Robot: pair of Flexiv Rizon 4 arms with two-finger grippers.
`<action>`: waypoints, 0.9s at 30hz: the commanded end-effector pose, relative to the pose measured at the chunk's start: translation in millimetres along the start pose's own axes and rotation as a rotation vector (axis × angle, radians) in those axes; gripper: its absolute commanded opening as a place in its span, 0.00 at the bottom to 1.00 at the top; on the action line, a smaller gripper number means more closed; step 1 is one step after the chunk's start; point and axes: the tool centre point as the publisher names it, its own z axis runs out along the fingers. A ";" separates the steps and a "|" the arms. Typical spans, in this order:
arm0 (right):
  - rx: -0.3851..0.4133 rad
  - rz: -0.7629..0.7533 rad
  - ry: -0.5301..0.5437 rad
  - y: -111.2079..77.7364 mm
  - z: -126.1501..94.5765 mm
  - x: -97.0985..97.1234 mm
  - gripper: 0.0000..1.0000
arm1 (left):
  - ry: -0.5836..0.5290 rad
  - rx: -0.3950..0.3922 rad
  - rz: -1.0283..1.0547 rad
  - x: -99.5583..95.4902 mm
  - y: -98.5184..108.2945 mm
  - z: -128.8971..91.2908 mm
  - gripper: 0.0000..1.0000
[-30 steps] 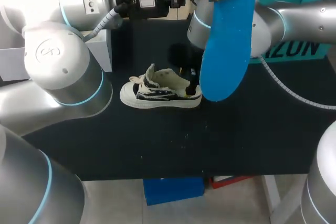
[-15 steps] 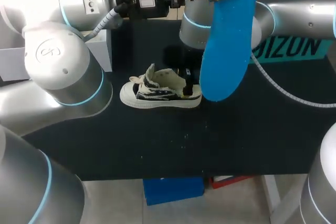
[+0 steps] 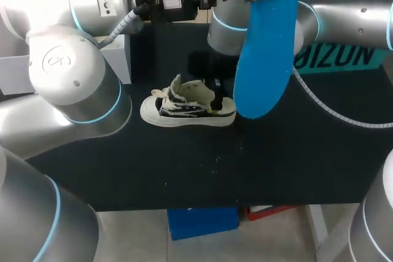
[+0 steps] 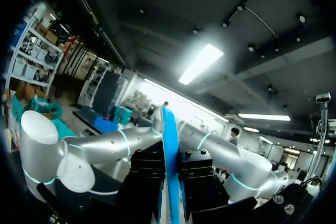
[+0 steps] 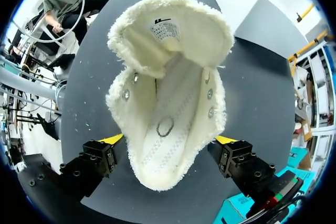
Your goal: Take the shoe out of the shoebox, open the shoe tongue, remove and reinsert the insole, then place the shoe into the shoebox
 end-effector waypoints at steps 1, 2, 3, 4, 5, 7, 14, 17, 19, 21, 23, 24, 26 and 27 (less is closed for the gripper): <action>-0.123 -0.006 -0.016 -14.9 -0.4 6.9 1.00 | -0.004 -0.002 -0.001 0.3 0.3 2.0 0.00; -0.170 0.008 -0.024 -15.8 -0.9 8.0 1.00 | -0.004 -0.002 -0.001 0.3 0.3 2.0 0.00; -0.174 0.006 -0.026 -16.9 -1.8 8.4 1.00 | -0.004 -0.002 -0.001 0.3 0.3 2.0 0.00; -0.209 -0.002 -0.030 -18.6 -1.9 8.9 1.00 | -0.004 -0.002 -0.001 0.3 0.3 2.0 0.00; -0.259 0.008 -0.038 -19.1 -2.4 10.0 1.00 | -0.004 -0.002 -0.001 0.3 0.3 2.0 0.00; -0.335 0.032 -0.041 -19.2 -3.7 11.3 1.00 | -0.004 -0.002 -0.001 0.3 0.3 2.0 0.00; -0.613 0.072 -0.084 -19.3 -5.7 9.7 1.00 | -0.004 -0.002 -0.001 0.3 0.3 2.0 0.00; -0.712 0.063 -0.085 -16.5 -5.1 7.6 1.00 | -0.004 -0.002 -0.001 0.3 0.3 2.0 0.00; -0.770 0.068 -0.091 -14.6 -5.0 6.9 1.00 | -0.004 -0.002 -0.001 0.3 0.3 2.0 0.00; -0.791 0.064 -0.093 -14.1 -4.9 6.7 1.00 | -0.004 -0.002 -0.001 0.3 0.3 2.0 0.00; -0.812 0.069 -0.097 -14.0 -4.2 6.8 1.00 | -0.004 -0.002 -0.001 0.3 0.3 2.0 0.00; -0.830 0.076 -0.097 -14.1 -3.5 7.1 1.00 | -0.004 -0.002 -0.001 0.3 0.3 2.0 0.00; -0.860 0.088 -0.097 -14.8 -1.4 7.9 1.00 | -0.004 -0.002 -0.001 0.3 0.3 2.0 0.00; -0.873 0.095 -0.099 -15.2 -0.5 8.2 1.00 | -0.004 -0.002 -0.001 0.3 0.3 2.0 0.00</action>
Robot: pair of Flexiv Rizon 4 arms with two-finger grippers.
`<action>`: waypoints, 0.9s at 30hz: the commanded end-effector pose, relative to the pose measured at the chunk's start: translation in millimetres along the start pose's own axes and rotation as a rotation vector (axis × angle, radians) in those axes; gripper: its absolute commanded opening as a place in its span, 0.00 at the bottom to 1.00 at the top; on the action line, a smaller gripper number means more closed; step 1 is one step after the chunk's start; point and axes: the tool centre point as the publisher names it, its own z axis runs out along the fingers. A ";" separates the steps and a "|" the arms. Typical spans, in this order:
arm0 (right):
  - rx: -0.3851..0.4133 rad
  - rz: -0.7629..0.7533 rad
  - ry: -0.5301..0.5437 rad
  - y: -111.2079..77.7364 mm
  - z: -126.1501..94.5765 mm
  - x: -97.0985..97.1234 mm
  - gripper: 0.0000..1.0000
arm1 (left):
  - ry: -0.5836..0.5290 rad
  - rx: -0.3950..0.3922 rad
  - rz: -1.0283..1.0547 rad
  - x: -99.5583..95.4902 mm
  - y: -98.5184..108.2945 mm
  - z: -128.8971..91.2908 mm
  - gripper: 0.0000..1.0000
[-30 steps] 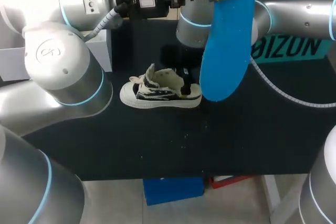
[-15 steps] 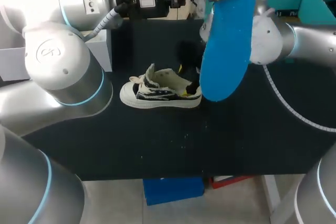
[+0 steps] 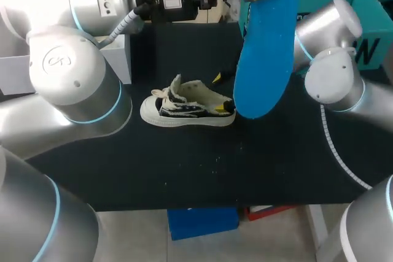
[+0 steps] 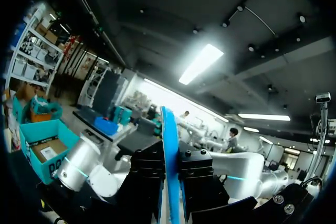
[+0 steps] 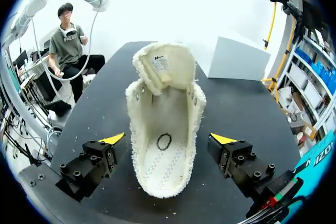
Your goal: Take the shoe out of the shoebox, open the shoe tongue, remove and reinsert the insole, then place the shoe into the shoebox
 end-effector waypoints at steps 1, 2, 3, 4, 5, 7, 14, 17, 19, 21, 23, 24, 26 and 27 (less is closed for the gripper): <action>-0.246 0.014 -0.014 -8.1 4.6 3.1 1.00 | -0.004 -0.001 -0.001 0.4 0.2 1.9 0.00; -0.248 0.016 -0.013 -9.0 4.9 3.4 1.00 | -0.004 -0.001 -0.001 0.4 0.2 1.9 0.00; -0.251 0.017 -0.012 -9.8 5.5 3.9 1.00 | -0.004 -0.001 -0.001 0.4 0.2 1.9 0.00; -0.255 0.021 -0.012 -10.5 5.9 4.4 1.00 | -0.004 -0.001 -0.001 0.4 0.2 1.9 0.00; -0.256 0.023 -0.012 -11.1 6.2 4.7 1.00 | -0.004 -0.001 -0.001 0.4 0.2 1.9 0.00; -0.262 0.030 -0.013 -12.6 6.8 5.3 1.00 | -0.004 -0.001 -0.001 0.4 0.2 1.9 0.00; -0.259 0.047 -0.021 -18.1 7.3 4.9 1.00 | -0.004 -0.001 -0.001 0.4 0.2 1.9 0.00; -0.254 0.060 -0.027 -22.8 8.1 5.5 1.00 | -0.004 -0.001 -0.001 0.4 0.2 1.9 0.00; -0.251 0.069 -0.028 -26.8 9.2 6.0 1.00 | -0.004 -0.001 -0.001 0.4 0.2 1.9 0.00; -0.249 0.078 -0.027 -29.4 10.6 7.1 1.00 | -0.004 -0.001 -0.001 0.4 0.2 1.9 0.00; -0.246 0.088 -0.025 -31.9 12.5 8.7 1.00 | -0.004 -0.001 -0.001 0.4 0.2 1.9 0.00; -0.246 0.092 -0.024 -33.6 13.2 9.1 1.00 | -0.004 -0.001 -0.001 0.4 0.2 1.9 0.00; -0.244 0.099 -0.022 -36.0 14.5 9.7 1.00 | -0.004 -0.001 -0.001 0.4 0.2 1.9 0.00; -0.244 0.102 -0.022 -37.1 15.1 10.0 1.00 | -0.004 -0.001 -0.001 0.4 0.2 1.9 0.00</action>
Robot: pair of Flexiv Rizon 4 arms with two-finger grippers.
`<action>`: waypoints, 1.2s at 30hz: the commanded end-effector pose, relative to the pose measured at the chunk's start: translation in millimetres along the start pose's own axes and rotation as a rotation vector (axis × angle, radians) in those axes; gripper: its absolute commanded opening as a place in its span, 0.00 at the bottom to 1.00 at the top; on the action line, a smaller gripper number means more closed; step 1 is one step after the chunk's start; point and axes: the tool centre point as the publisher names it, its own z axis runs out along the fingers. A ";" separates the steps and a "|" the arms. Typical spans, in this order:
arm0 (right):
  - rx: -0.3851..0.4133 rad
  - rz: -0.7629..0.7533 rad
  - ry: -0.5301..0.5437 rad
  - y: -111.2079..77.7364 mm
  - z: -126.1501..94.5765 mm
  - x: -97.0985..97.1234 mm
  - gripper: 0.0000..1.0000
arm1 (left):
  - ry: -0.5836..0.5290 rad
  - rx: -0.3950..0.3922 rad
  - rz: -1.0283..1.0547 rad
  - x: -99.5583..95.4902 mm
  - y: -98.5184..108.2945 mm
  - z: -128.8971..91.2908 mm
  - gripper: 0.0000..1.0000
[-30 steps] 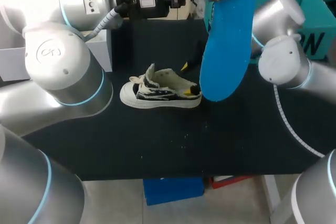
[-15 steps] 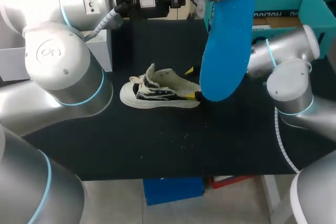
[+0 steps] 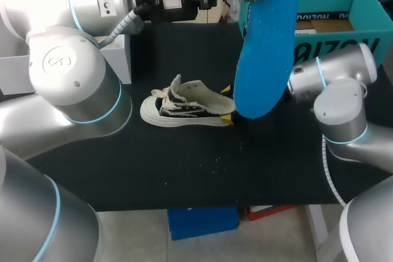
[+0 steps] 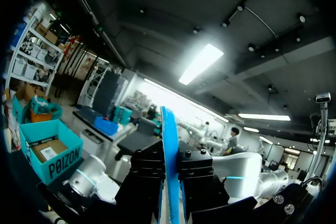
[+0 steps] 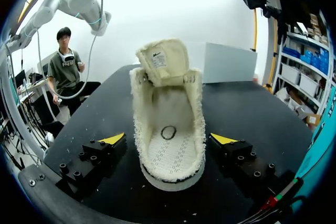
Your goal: Take the shoe out of the shoebox, open the shoe tongue, remove and reinsert the insole, then place the shoe into the shoebox
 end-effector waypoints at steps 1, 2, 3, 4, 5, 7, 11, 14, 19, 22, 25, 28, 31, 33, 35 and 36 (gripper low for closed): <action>0.003 0.008 -0.001 -4.0 2.8 0.1 1.00 | -0.003 -0.002 -0.001 0.3 0.2 1.9 0.00; 0.005 0.008 0.000 -4.1 2.8 0.1 1.00 | -0.003 -0.002 -0.001 0.3 0.2 1.9 0.00; 0.007 0.007 0.000 -4.1 2.7 0.2 1.00 | -0.003 -0.002 -0.001 0.3 0.2 1.9 0.00; 0.010 0.006 0.000 -3.8 1.9 0.3 1.00 | -0.003 -0.002 -0.001 0.3 0.2 1.9 0.00; 0.018 0.002 -0.001 -3.6 0.1 -0.3 1.00 | -0.003 -0.002 -0.001 0.3 0.2 1.9 0.00; 0.043 -0.011 -0.002 0.8 -4.8 -1.0 1.00 | -0.003 -0.002 -0.001 0.3 0.2 1.9 0.00; 0.130 -0.057 -0.007 9.7 -15.9 -4.0 1.00 | -0.003 -0.002 -0.001 0.3 0.2 1.9 0.00; 0.208 -0.087 -0.008 16.3 -24.1 -6.2 1.00 | -0.003 -0.002 -0.001 0.3 0.2 1.9 0.00; 0.337 -0.151 0.001 32.8 -29.6 -10.9 1.00 | -0.003 -0.002 -0.001 0.3 0.2 1.9 0.00; 0.398 -0.183 0.005 41.1 -28.1 -14.1 1.00 | -0.003 -0.002 -0.001 0.3 0.2 1.9 0.00; 0.467 -0.213 0.014 46.1 -24.1 -17.6 1.00 | -0.003 -0.002 -0.001 0.3 0.2 1.9 0.00; 0.531 -0.246 0.018 51.7 -19.3 -20.7 1.00 | -0.003 -0.002 -0.001 0.3 0.2 1.9 0.00; 0.598 -0.273 0.023 58.0 -14.9 -22.4 1.00 | -0.003 -0.002 -0.001 0.3 0.2 1.9 0.00; 0.662 -0.300 0.022 65.3 -10.8 -21.8 0.87 | -0.003 -0.002 -0.001 0.3 0.2 1.9 0.00; 0.704 -0.313 0.020 68.6 -7.0 -23.0 0.84 | -0.003 -0.002 -0.001 0.3 0.2 1.9 0.00; 0.721 -0.317 0.018 69.9 -4.8 -23.6 0.79 | -0.003 -0.002 -0.001 0.3 0.2 1.9 0.00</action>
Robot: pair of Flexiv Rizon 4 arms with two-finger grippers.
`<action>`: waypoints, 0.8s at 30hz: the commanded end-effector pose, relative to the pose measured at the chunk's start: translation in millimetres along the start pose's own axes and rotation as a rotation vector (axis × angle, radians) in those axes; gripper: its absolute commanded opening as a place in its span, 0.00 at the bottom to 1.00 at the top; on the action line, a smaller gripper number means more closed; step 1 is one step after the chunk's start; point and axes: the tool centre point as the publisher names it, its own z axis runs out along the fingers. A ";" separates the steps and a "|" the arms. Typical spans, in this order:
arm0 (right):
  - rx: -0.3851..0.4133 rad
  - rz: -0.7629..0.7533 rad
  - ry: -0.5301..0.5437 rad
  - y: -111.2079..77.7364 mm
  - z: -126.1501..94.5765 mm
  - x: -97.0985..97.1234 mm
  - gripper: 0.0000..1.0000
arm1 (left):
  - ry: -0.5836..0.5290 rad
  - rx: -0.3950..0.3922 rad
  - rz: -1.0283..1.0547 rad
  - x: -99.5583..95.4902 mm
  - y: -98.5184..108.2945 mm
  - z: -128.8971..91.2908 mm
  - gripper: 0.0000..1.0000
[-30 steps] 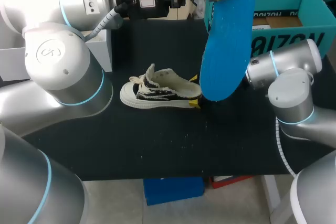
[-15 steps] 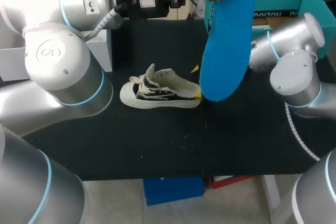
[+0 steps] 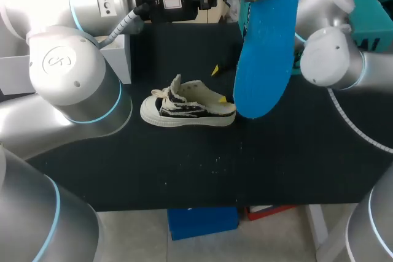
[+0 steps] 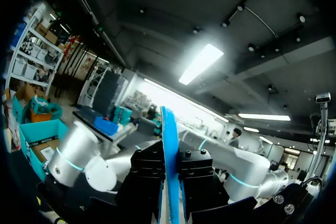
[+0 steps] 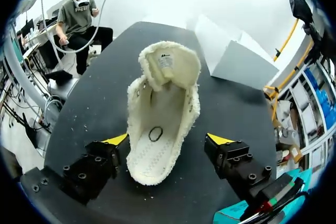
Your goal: Take the shoe out of the shoebox, open the shoe tongue, remove and reinsert the insole, then place the shoe into the shoebox
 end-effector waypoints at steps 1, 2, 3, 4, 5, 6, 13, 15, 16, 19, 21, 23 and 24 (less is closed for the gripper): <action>0.276 -0.009 0.022 12.1 6.0 -9.9 0.77 | -0.003 -0.001 -0.001 0.3 0.2 1.8 0.00; 0.294 -0.014 0.029 13.9 7.8 -10.8 0.75 | -0.003 -0.001 -0.001 0.3 0.2 1.8 0.00; 0.313 -0.017 0.033 16.1 10.0 -11.9 0.72 | -0.003 -0.001 -0.001 0.3 0.2 1.8 0.00; 0.320 -0.019 0.034 17.5 11.3 -12.4 0.71 | -0.003 -0.001 -0.001 0.3 0.2 1.8 0.00; 0.327 -0.019 0.038 20.0 14.3 -13.1 0.71 | -0.003 -0.001 -0.001 0.3 0.2 1.8 0.00; 0.337 -0.020 0.044 21.2 16.6 -13.8 0.72 | -0.003 -0.001 -0.001 0.3 0.2 1.8 0.00; 0.394 -0.024 0.082 30.3 33.5 -19.0 0.84 | -0.003 -0.001 -0.001 0.3 0.2 1.8 0.00; 0.415 -0.030 0.088 32.5 36.3 -21.6 0.83 | -0.003 -0.001 -0.001 0.3 0.2 1.8 0.00; 0.426 -0.029 0.094 34.1 38.0 -22.6 0.82 | -0.003 -0.001 -0.001 0.3 0.2 1.8 0.00; 0.448 -0.027 0.113 33.8 43.8 -26.0 0.82 | -0.003 -0.001 -0.001 0.3 0.2 1.8 0.00; 0.457 -0.020 0.122 34.2 47.1 -27.0 0.77 | -0.003 -0.001 -0.001 0.3 0.2 1.8 0.00; 0.466 -0.015 0.132 35.7 50.3 -26.7 0.69 | -0.003 -0.001 -0.001 0.3 0.2 1.8 0.00; 0.468 -0.012 0.135 35.8 51.7 -26.6 0.65 | -0.003 -0.001 -0.001 0.3 0.2 1.8 0.00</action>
